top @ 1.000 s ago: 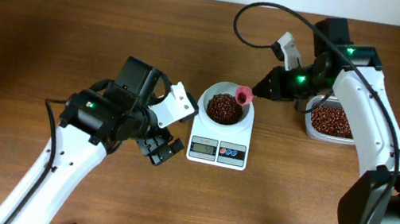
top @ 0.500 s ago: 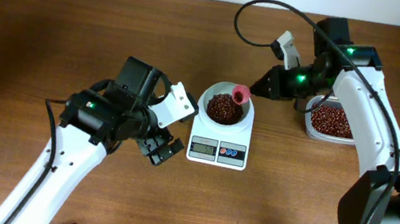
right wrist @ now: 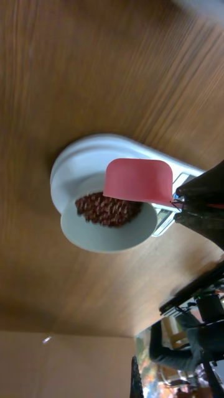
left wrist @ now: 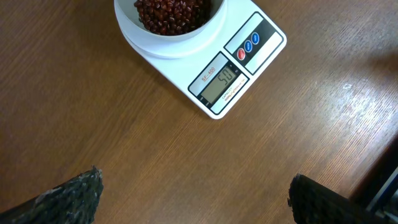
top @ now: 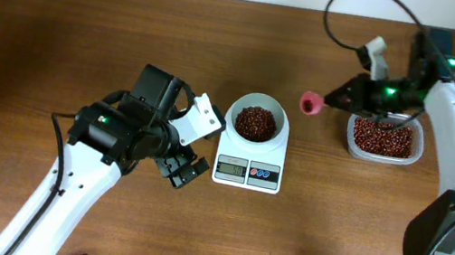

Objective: Scoop and weigh 50g on scale
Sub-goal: 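Carry the pink scoop back over the bean tub with the right gripper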

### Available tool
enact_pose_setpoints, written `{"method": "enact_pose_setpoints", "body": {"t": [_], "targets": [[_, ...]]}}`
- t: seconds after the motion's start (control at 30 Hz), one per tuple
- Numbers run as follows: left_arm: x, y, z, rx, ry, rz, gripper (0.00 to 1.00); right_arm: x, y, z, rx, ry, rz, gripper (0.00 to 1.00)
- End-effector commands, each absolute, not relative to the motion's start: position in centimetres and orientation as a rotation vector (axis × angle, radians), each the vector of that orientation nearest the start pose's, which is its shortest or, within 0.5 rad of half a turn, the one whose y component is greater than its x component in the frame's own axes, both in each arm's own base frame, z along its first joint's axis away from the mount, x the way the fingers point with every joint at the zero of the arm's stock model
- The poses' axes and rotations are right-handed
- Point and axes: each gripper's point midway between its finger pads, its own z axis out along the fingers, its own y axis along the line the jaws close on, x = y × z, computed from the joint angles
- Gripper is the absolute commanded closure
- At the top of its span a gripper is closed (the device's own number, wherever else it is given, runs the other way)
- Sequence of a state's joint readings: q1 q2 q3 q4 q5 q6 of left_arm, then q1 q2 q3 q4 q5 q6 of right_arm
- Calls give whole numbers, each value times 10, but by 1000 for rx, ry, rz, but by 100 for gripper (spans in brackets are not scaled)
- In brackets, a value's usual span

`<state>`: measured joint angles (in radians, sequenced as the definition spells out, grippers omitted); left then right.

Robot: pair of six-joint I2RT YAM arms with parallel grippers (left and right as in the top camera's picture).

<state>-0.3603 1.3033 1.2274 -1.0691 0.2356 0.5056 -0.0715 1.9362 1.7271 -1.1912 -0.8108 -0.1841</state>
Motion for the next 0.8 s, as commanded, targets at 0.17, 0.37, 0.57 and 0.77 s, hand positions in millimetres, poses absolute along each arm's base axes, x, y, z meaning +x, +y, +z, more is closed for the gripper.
{"method": "enact_pose_setpoints", "body": {"t": [0.17, 0.37, 0.57, 0.77], "targets": [[265, -141, 191, 1201, 2399, -272, 1, 394, -17, 168, -10, 2779, 764, 96], [265, -141, 191, 1201, 2399, -272, 1, 384, -66, 143, 27, 2960, 250, 96], [265, -141, 191, 1201, 2399, -272, 1, 398, -30, 141, -130, 2963, 40, 96], [265, -141, 191, 1201, 2399, -272, 1, 398, -8, 138, -175, 2965, 126, 96]]}}
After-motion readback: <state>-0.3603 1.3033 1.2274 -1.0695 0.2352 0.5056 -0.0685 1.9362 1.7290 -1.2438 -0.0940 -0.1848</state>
